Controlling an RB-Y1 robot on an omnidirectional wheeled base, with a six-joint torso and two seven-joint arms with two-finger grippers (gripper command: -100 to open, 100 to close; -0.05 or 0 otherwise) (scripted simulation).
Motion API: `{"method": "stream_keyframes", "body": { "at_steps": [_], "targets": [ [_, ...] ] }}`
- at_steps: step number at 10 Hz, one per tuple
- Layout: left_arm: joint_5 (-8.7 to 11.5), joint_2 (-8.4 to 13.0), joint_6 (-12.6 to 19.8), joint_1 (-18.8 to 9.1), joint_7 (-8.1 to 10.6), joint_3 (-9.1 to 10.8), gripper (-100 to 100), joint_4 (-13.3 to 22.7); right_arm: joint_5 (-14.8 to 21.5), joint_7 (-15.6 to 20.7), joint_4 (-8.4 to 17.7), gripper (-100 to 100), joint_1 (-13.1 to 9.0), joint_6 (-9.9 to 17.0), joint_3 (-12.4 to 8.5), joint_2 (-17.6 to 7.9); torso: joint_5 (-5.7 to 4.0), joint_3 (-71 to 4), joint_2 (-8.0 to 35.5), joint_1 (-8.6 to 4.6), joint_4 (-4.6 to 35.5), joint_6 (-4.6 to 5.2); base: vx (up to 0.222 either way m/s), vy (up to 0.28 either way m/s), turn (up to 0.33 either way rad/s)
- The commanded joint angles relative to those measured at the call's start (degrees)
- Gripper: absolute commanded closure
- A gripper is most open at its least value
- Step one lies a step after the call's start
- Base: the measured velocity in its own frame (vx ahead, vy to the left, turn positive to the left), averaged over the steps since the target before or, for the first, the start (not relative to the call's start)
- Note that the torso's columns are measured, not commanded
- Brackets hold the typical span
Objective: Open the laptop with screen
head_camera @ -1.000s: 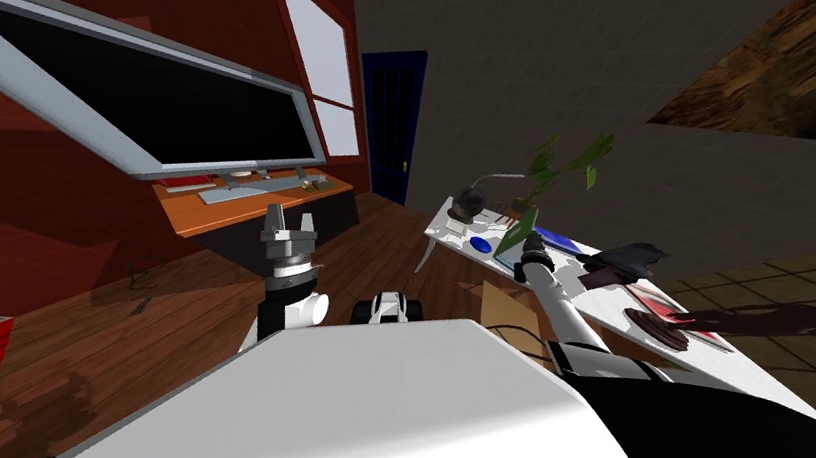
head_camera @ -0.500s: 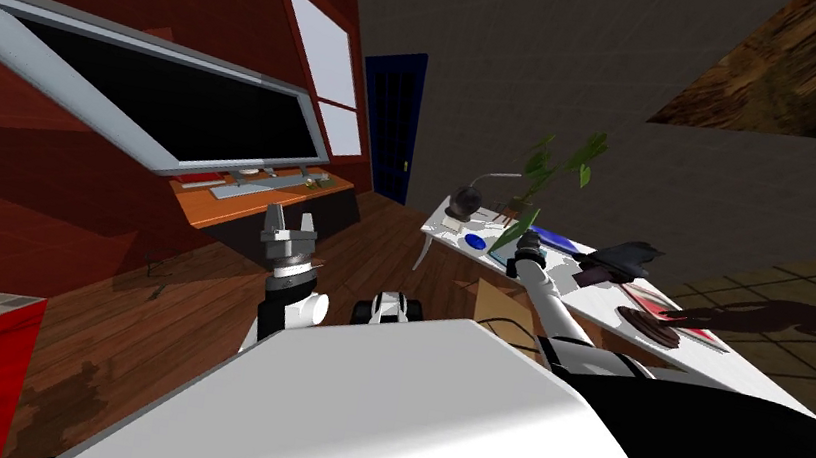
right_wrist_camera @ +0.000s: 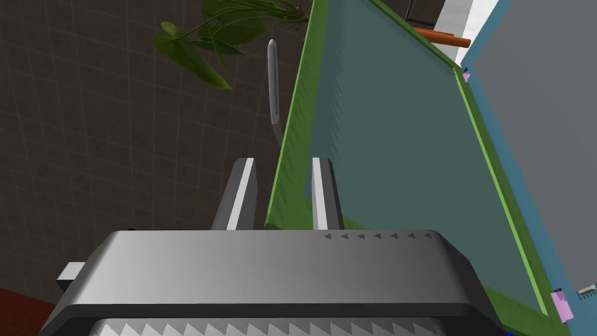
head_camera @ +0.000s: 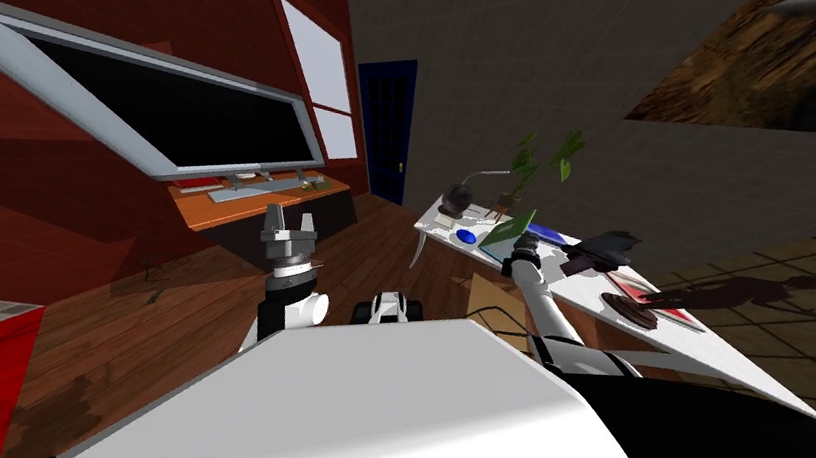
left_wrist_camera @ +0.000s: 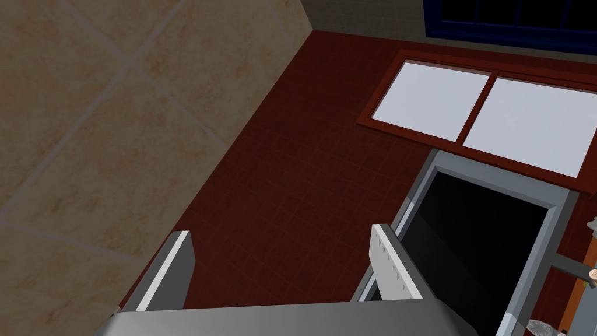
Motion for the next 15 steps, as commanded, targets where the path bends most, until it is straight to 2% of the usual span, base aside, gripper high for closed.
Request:
{"method": "stream_keyframes", "body": {
  "at_steps": [1, 2, 3, 4, 5, 6, 7, 8, 9, 10, 11, 12, 13, 14, 15],
  "targets": [
    [0.00, 0.00, 0.00, -0.01, 0.00, 0.00, 0, 0.00, 0.54, -2.11, 0.69, 100, -0.21, 0.47, 1.09, 0.97, 0.03, 0.00, 0.02, 0.01, 0.02, -0.28, -0.051, -0.039, 0.008],
    [0.00, 0.00, 0.00, -0.01, 0.00, 0.00, 0, 0.00, -0.15, -3.47, 0.05, 100, -0.75, 1.75, 1.28, 2.69, 0.12, -0.03, -0.01, 0.04, 0.08, -0.30, -0.084, -0.092, 0.025],
    [0.00, 0.01, 0.00, -0.01, 0.00, 0.00, 0, 0.00, 0.10, -2.60, 0.31, 100, -0.48, 1.44, 0.52, 1.36, 0.07, 0.02, 0.07, -0.04, 0.09, -0.35, -0.056, -0.052, -0.001],
    [0.00, 0.00, 0.00, -0.01, 0.00, 0.00, 0, 0.00, 1.32, -3.17, -0.24, 100, -1.23, 4.40, 0.82, 4.29, 0.21, 0.02, 0.07, 0.06, 0.17, -0.06, -0.070, -0.113, 0.133],
    [0.00, 0.01, 0.00, -0.02, 0.00, 0.00, 0, 0.00, 1.32, -3.17, -0.24, 100, -1.23, 4.40, 0.82, 4.54, 0.20, 0.08, 0.17, -0.06, 0.20, -0.23, -0.081, -0.139, 0.104],
    [0.00, 0.01, 0.00, -0.01, 0.00, 0.00, 0, 0.00, 2.53, -3.39, -0.71, 100, -1.90, 7.07, 1.12, 6.59, 0.16, 0.09, 0.17, -0.10, 0.20, -0.11, -0.127, -0.225, 0.148],
    [0.00, 0.02, 0.00, -0.02, 0.00, 0.01, 0, 0.00, 2.53, -3.39, -0.71, 100, -1.90, 7.07, 1.12, 7.65, 0.08, 0.19, 0.34, -0.34, 0.22, -0.05, -0.102, -0.179, 0.156],
    [0.00, 0.01, 0.00, -0.01, 0.00, 0.01, 0, 0.00, 3.74, -3.62, -1.18, 100, -2.58, 9.73, 1.41, 9.08, 0.05, 0.13, 0.20, -0.23, 0.16, 0.10, -0.090, -0.171, 0.165],
    [0.00, 0.02, 0.00, -0.01, 0.00, 0.01, 0, 0.00, 3.74, -3.62, -1.18, 100, -2.58, 9.73, 1.41, 10.57, 0.11, 0.11, 0.18, -0.07, 0.14, 0.01, -0.071, -0.146, 0.108],
    [0.00, 0.01, 0.00, -0.01, 0.00, 0.00, 0, 0.00, 3.74, -3.62, -1.18, 100, -2.58, 9.73, 1.41, 10.76, 0.02, 0.02, 0.01, 0.00, 0.02, -0.04, -0.038, -0.054, 0.004],
    [0.00, 0.00, 0.00, 0.00, 0.00, 0.00, 0, 0.00, 4.95, -3.85, -1.66, 100, -3.25, 12.39, 1.70, 12.80, 0.14, -0.10, -0.14, 0.06, 0.05, 0.02, -0.072, -0.094, 0.152],
    [0.00, 0.01, 0.00, -0.01, 0.00, 0.00, 0, 0.00, 4.95, -3.85, -1.66, 100, -3.25, 12.39, 1.70, 13.88, 0.23, -0.03, 0.02, -0.11, 0.18, -0.11, -0.073, -0.128, 0.131],
    [0.00, 0.01, 0.00, -0.01, 0.00, 0.00, 0, 0.00, 6.16, -4.07, -2.13, 100, -3.93, 15.05, 1.99, 15.26, 0.17, 0.04, 0.09, -0.20, 0.19, -0.08, -0.102, -0.177, 0.181],
    [0.00, 0.02, 0.00, -0.02, 0.00, 0.01, 0, 0.00, 6.16, -4.07, -2.13, 100, -3.93, 15.05, 1.99, 16.98, 0.20, 0.10, 0.21, -0.26, 0.26, -0.12, -0.099, -0.156, 0.096],
    [0.00, 0.01, 0.00, -0.01, 0.00, 0.01, 0, 0.00, 7.37, -4.30, -2.61, 100, -4.60, 17.57, 2.28, 18.71, 0.20, 0.11, 0.20, -0.16, 0.23, 0.07, -0.111, -0.179, 0.189]
  ]
}}
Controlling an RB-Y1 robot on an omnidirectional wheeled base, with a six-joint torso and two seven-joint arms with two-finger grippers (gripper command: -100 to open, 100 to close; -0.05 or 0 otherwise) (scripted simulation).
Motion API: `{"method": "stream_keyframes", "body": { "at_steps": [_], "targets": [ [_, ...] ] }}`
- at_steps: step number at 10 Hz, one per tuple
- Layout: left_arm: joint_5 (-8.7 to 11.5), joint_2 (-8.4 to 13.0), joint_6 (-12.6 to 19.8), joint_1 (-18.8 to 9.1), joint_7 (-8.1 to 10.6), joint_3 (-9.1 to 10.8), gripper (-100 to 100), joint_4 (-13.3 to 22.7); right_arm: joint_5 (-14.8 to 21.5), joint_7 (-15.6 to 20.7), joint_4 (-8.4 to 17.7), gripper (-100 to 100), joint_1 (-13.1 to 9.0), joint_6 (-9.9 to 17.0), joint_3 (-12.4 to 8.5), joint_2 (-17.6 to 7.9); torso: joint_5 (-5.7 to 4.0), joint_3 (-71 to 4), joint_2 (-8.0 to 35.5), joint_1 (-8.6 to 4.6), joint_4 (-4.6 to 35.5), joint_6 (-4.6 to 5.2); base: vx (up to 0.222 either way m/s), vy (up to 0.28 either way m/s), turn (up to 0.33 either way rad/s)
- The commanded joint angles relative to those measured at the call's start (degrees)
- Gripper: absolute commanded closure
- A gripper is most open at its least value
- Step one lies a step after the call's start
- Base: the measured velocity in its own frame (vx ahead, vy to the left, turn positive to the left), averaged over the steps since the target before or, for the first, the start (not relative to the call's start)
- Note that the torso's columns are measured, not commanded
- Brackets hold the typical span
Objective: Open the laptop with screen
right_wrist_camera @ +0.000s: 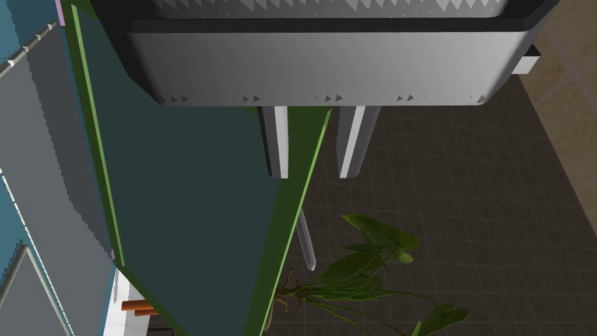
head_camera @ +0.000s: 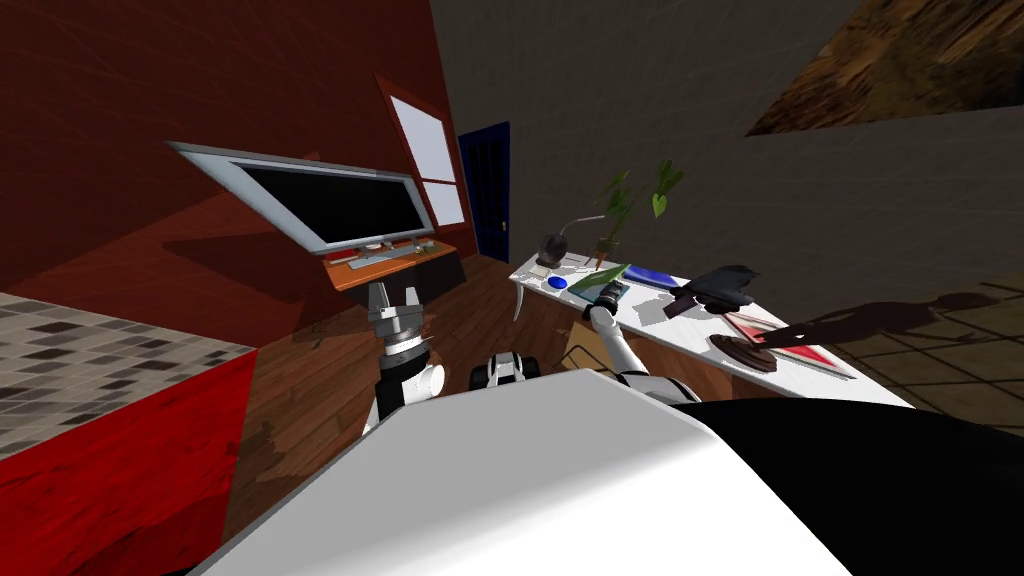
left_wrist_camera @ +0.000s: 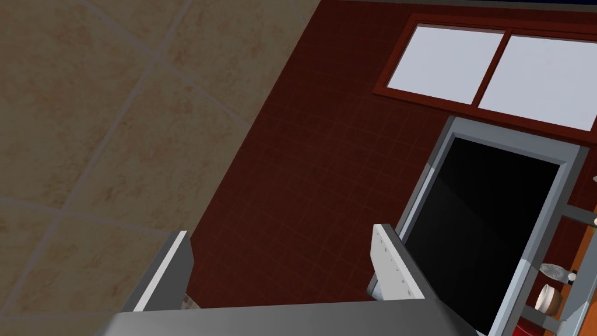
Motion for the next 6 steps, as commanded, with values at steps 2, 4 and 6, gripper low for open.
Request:
{"method": "stream_keyframes", "body": {
  "at_steps": [2, 4, 6],
  "targets": [
    [0.00, 0.00, 0.00, 0.00, 0.00, 0.00, 0, 0.00, 2.89, -0.81, -0.37, 100, -1.59, 5.42, 1.05, 6.10, 0.05, -0.01, 0.00, 0.07, 0.01, 0.06, -0.114, -0.157, 0.131],
    [0.00, 0.00, 0.00, 0.00, 0.00, 0.00, 0, 0.00, 4.09, -1.04, -0.84, 100, -2.26, 8.12, 1.34, 9.34, 0.14, 0.05, 0.10, 0.29, 0.05, 0.09, -0.111, -0.118, 0.177],
    [0.00, -0.01, 0.00, 0.00, 0.00, -0.01, 0, 0.00, 5.30, -1.27, -1.32, 100, -2.94, 11.01, 1.63, 12.60, 0.31, 0.01, 0.04, 0.72, 0.09, -0.16, -0.077, -0.063, 0.257]
  ]
}}
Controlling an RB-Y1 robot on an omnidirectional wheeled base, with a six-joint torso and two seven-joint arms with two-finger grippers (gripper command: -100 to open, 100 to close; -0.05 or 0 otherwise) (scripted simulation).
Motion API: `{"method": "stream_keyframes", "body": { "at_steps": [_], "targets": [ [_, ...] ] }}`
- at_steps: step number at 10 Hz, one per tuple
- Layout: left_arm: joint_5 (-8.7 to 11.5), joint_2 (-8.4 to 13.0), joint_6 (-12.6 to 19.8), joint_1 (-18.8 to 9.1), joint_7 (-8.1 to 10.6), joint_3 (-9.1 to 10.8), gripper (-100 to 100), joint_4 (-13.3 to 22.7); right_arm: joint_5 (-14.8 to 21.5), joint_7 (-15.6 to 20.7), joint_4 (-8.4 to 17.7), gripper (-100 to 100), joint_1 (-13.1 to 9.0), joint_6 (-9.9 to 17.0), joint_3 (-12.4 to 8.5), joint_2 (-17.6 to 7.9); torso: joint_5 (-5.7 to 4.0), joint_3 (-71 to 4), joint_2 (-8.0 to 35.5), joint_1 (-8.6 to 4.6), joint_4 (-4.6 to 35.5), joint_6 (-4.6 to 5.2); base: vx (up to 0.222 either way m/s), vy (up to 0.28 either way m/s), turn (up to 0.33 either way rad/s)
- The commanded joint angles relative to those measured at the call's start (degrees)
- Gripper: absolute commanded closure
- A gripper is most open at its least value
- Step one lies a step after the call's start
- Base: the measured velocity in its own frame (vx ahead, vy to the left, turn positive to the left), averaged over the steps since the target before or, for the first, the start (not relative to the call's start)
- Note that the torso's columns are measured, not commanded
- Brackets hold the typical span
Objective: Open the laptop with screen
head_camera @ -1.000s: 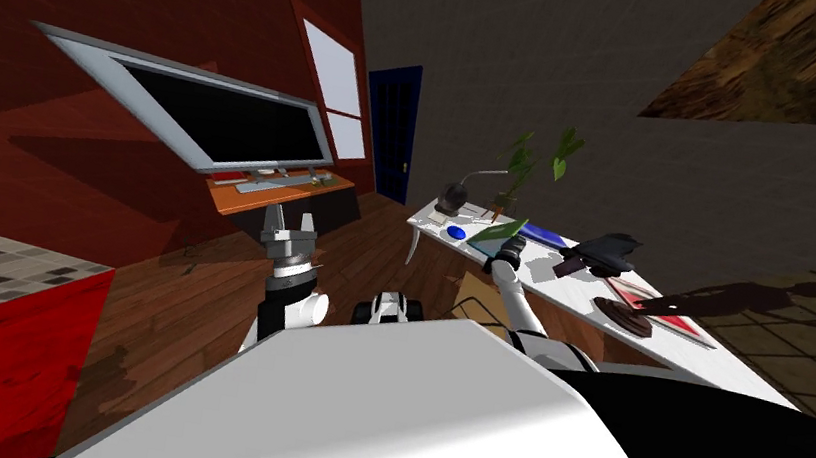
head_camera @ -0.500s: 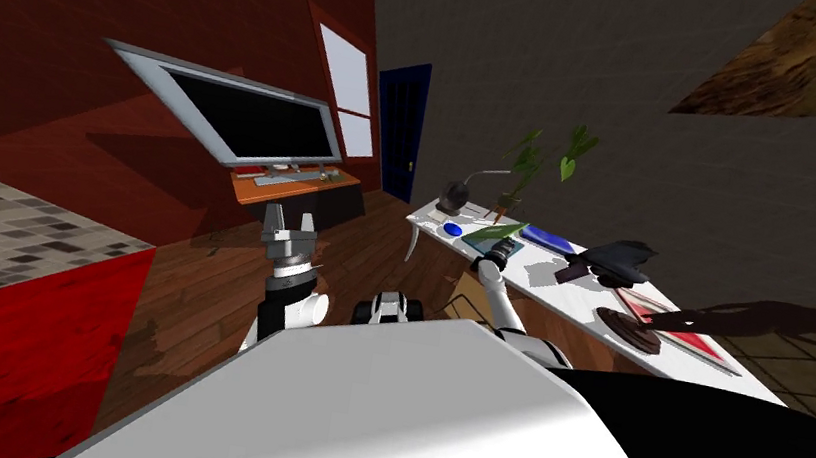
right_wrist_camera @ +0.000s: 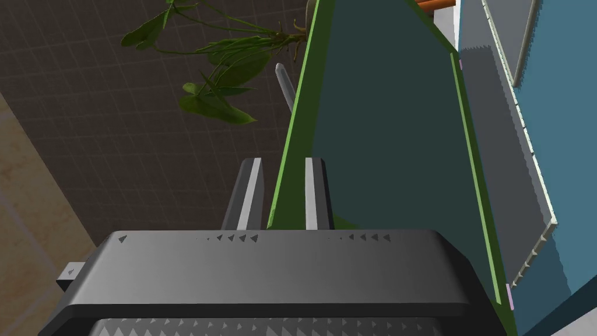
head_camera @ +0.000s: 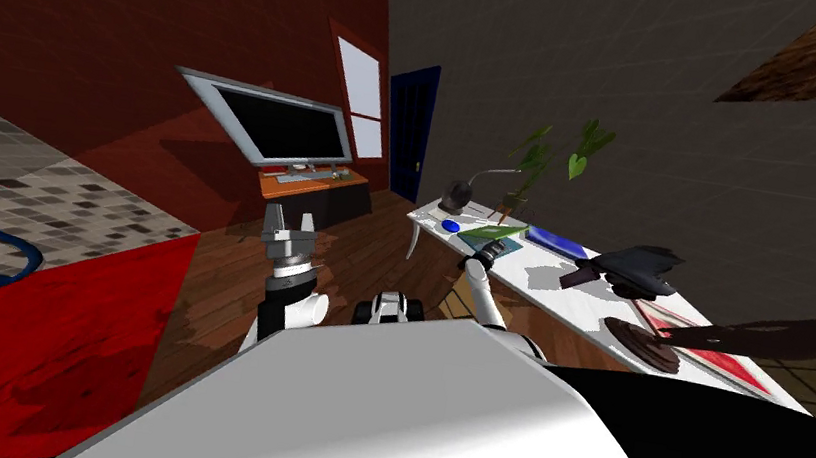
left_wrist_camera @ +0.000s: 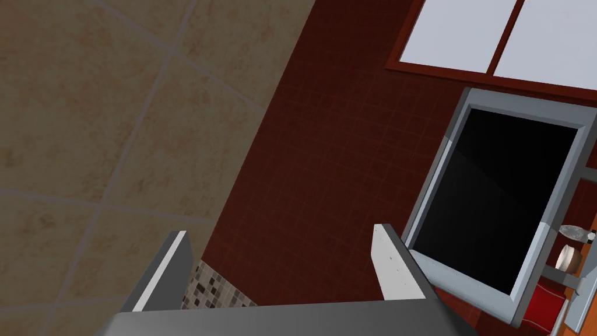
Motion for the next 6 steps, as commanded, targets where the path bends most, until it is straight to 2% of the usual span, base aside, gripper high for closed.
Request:
{"method": "stream_keyframes", "body": {
  "at_steps": [1, 2, 3, 4, 5, 6],
  "targets": [
    [0.00, 0.00, 0.00, -0.01, 0.00, 0.00, 0, 0.00, 1.45, -0.67, -0.26, 100, -0.79, 2.82, 0.62, 3.87, 0.03, 0.01, 0.05, 0.02, 0.03, -0.14, -0.064, -0.054, 0.213],
    [0.00, 0.00, 0.00, 0.00, 0.00, 0.00, 0, 0.00, -1.55, -1.68, 2.62, -100, -0.63, 5.21, 1.53, 0.10, 0.06, 0.04, 0.10, -0.04, 0.07, 0.09, -0.127, -0.076, 0.398],
    [0.00, 0.00, 0.00, -0.01, 0.00, -0.01, 0, 0.00, -3.35, -1.68, 3.80, -100, -0.63, 5.21, 1.53, -1.11, 0.02, 0.24, 0.46, -0.31, 0.17, 0.26, -0.158, -0.075, 0.484],
    [0.00, 0.00, 0.00, -0.01, 0.00, 0.00, 0, 0.00, -5.14, -2.64, 5.59, -100, -0.87, 7.55, 2.67, -2.95, 0.00, 0.38, 0.65, -0.37, 0.23, 0.36, -0.210, -0.092, 0.460],
    [0.00, 0.00, 0.00, -0.02, 0.00, 0.00, 0, 0.00, -7.04, -2.64, 6.35, -100, -0.87, 7.71, 2.67, -4.37, -0.01, 0.47, 0.81, -0.43, 0.27, 0.41, -0.179, -0.062, 0.431],
    [0.00, 0.00, 0.01, -0.02, 0.00, 0.00, 0, 0.00, -8.66, -2.64, 8.31, -100, -0.87, 7.71, 2.67, -5.18, 0.02, 0.34, 0.57, -0.32, 0.22, 0.40, -0.075, -0.014, 0.201]
  ]
}}
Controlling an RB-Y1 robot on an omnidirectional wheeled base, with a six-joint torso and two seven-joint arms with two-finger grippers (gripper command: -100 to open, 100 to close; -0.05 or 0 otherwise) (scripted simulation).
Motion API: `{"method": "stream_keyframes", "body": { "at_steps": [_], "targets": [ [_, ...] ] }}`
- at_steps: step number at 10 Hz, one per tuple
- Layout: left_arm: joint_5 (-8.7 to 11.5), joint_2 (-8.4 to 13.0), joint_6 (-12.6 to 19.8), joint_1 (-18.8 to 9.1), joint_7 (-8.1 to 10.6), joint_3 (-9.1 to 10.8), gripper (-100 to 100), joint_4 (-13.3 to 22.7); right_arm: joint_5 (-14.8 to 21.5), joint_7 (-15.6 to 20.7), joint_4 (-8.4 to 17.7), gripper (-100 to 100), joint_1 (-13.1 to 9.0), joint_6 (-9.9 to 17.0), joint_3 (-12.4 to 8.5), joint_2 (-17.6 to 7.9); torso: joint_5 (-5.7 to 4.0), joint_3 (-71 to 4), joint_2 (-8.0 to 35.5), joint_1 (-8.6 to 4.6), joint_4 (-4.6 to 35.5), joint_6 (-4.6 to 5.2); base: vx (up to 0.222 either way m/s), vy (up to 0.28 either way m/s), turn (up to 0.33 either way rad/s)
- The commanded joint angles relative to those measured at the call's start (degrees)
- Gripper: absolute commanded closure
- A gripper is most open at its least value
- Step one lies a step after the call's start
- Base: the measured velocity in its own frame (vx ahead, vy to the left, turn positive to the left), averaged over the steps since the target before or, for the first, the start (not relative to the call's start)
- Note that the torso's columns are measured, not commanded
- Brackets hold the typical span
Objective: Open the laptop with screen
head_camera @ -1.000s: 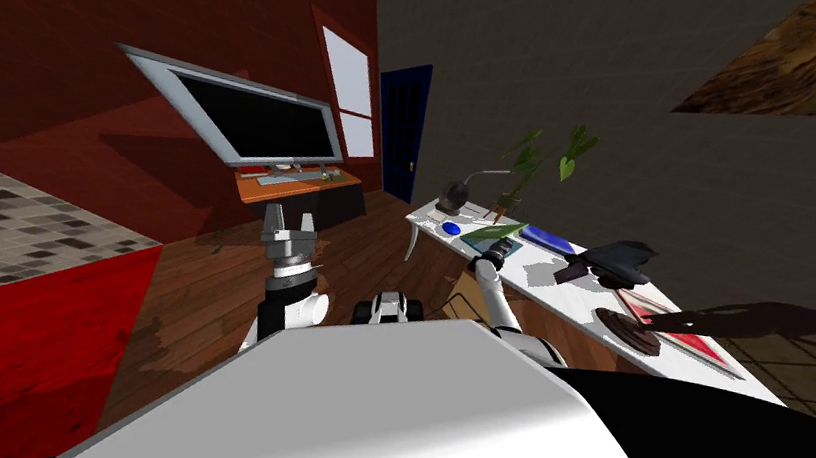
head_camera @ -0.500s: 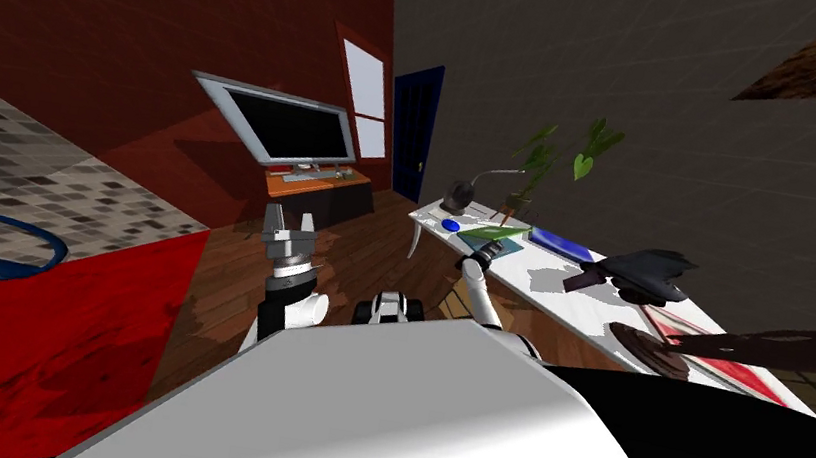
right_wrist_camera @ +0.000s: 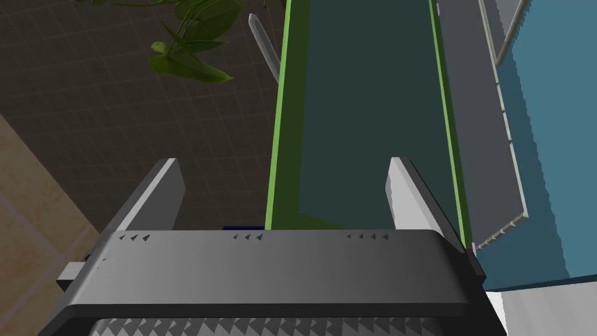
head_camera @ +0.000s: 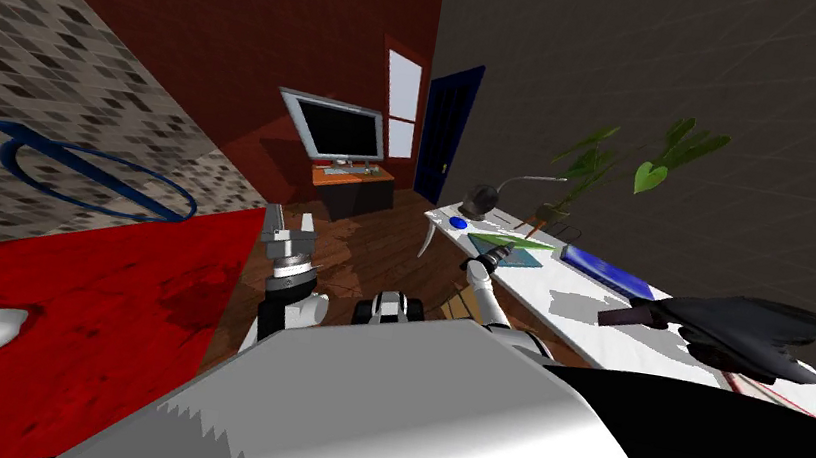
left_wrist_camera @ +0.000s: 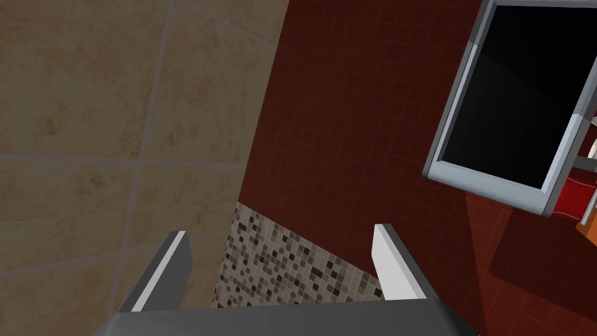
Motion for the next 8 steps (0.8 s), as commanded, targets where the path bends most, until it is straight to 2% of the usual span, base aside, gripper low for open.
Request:
{"method": "stream_keyframes", "body": {
  "at_steps": [1, 2, 3, 4, 5, 6, 7, 8],
  "targets": [
    [0.00, 0.00, 0.00, 0.02, 0.00, 0.00, 0, 0.00, -4.42, -1.31, 4.70, -100, -0.45, 3.09, 1.37, -4.00, 0.03, -0.24, -0.38, 0.12, -0.12, 0.04, -0.133, -0.037, 0.380],
    [0.00, 0.00, 0.00, 0.01, 0.00, 0.00, 0, -0.01, -5.87, -1.31, 6.74, -100, -0.45, 3.09, 1.37, -5.61, 0.02, -0.18, -0.22, 0.03, -0.10, -0.05, -0.147, -0.044, 0.479],
    [0.00, 0.00, 0.00, 0.01, 0.00, 0.00, 0, 0.00, -7.53, -1.31, 7.89, -100, -0.45, 3.09, 1.37, -5.81, 0.00, -0.09, -0.11, -0.02, -0.05, -0.02, -0.066, -0.011, 0.169],
    [0.00, 0.00, -0.01, 0.03, 0.00, 0.01, 0, -0.01, -7.74, -1.31, 7.89, -100, -0.45, 3.09, 1.37, -5.81, 0.01, -0.16, -0.24, 0.04, -0.08, 0.05, -0.004, 0.012, -0.025],
    [0.00, 0.00, -0.01, 0.04, 0.00, 0.01, 0, -0.01, -10.24, -2.27, 10.31, -100, -0.69, 5.58, 2.51, -8.63, 0.01, -0.25, -0.38, 0.04, -0.13, 0.06, -0.124, 0.003, 0.392],
    [0.00, 0.00, 0.00, 0.01, 0.00, 0.00, 0, -0.01, -11.80, -2.27, 12.42, -100, -0.69, 5.58, 2.51, -9.88, -0.03, -0.05, -0.02, -0.06, -0.05, -0.10, -0.154, -0.016, 0.457],
    [0.00, 0.00, 0.00, 0.01, 0.00, 0.00, 0, 0.00, -12.73, -2.27, 12.42, -100, -0.69, 5.58, 2.51, -9.88, -0.03, 0.06, 0.11, -0.11, 0.02, 0.00, -0.078, -0.014, 0.150],
    [0.00, 0.00, 0.00, 0.03, 0.00, 0.01, 0, 0.00, -14.86, -3.23, 14.92, -100, -0.92, 8.08, 3.65, -12.57, -0.02, -0.07, -0.11, -0.08, -0.04, 0.05, -0.157, -0.002, 0.414]
  ]
}}
